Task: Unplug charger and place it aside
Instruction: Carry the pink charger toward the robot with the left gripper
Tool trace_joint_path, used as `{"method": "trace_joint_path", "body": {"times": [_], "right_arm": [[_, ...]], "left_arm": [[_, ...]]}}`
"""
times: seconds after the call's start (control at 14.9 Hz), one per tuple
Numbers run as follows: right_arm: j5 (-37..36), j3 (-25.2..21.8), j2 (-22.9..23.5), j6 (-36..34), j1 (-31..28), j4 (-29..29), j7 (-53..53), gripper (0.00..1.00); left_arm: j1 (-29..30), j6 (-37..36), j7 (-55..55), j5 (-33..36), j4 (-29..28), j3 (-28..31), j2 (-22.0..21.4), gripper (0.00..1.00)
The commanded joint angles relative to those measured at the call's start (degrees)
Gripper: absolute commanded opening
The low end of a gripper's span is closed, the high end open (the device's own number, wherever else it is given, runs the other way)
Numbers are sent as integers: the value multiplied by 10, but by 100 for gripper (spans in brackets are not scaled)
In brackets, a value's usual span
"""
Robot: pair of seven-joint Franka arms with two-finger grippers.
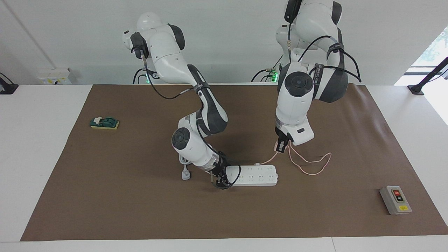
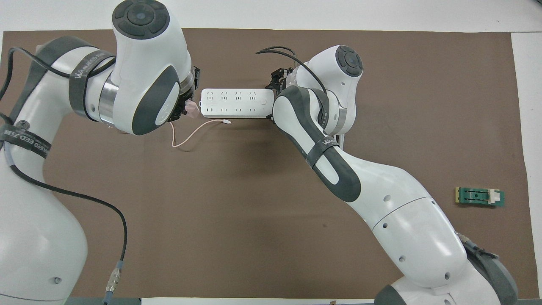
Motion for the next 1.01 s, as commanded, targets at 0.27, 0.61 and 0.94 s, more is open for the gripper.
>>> {"method": "trace_joint_path", "body": {"times": [0.27, 0.61, 0.94], "right_arm": [[8, 1, 11, 4, -2, 12, -25, 0], [5, 1, 11, 7, -2, 12, -25, 38], [3, 0, -9, -3, -10, 11, -29, 100]], "left_arm": [[17, -36, 331, -3, -122, 0, -118, 0], [87, 122, 483, -5, -376, -1, -295, 0], [122, 255, 594, -10, -561, 0, -345, 0]]}}
